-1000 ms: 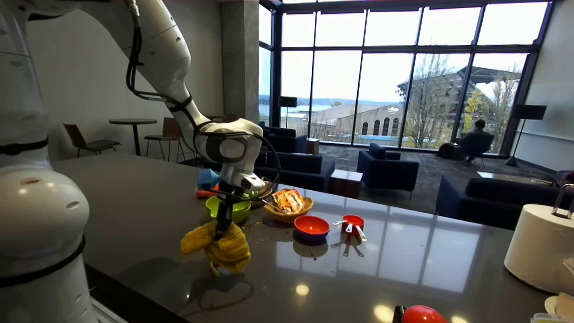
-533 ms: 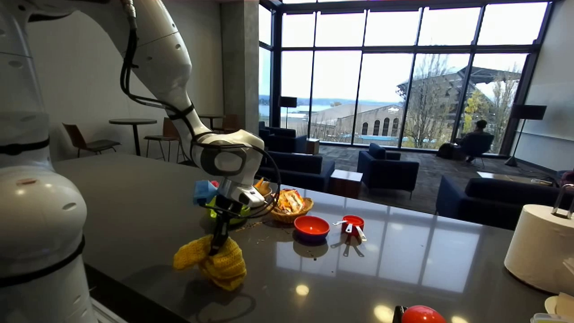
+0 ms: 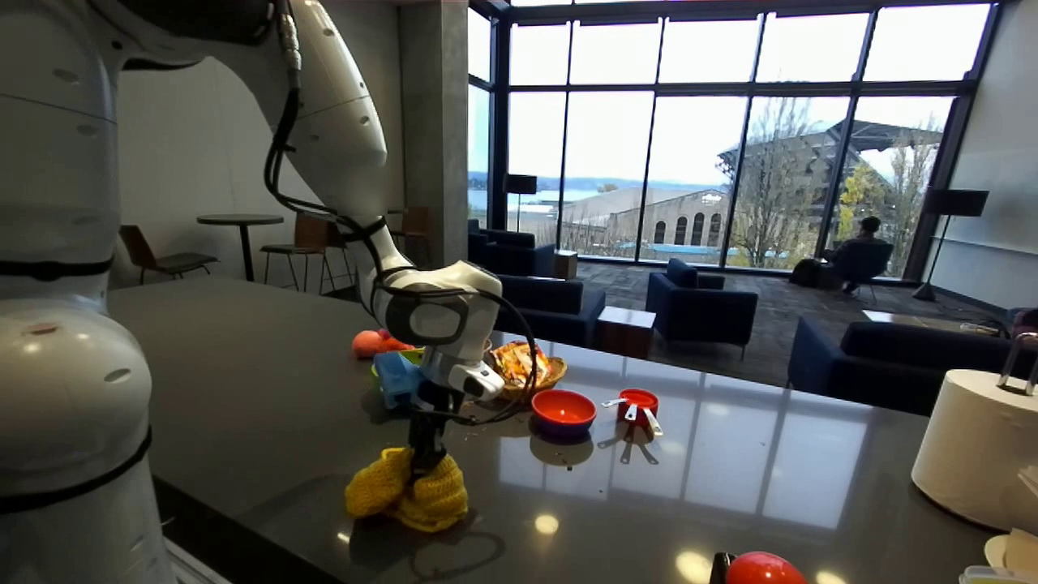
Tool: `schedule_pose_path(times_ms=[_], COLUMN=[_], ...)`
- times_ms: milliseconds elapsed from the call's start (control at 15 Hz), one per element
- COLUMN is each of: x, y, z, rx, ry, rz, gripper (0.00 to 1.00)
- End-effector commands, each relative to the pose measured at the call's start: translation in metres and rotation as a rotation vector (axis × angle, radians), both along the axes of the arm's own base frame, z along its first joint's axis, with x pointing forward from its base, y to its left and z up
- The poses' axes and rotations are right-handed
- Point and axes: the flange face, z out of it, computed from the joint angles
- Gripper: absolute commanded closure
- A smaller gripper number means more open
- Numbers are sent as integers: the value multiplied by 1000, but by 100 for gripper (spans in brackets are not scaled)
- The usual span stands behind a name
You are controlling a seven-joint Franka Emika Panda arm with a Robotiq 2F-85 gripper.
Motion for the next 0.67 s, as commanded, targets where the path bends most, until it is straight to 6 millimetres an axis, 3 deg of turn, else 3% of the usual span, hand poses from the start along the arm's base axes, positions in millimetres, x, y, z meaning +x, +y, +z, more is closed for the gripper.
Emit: schedule_pose_path(times_ms=[0,267,400,600], x=[42,95,118,122], y=[-5,16,33,67], z=[-25,-52,-55,-49], rx=[-4,12,31,82], ry=[-23,-37,-33,-20], rz=[50,106,135,133], gripper=[96,96,96,96])
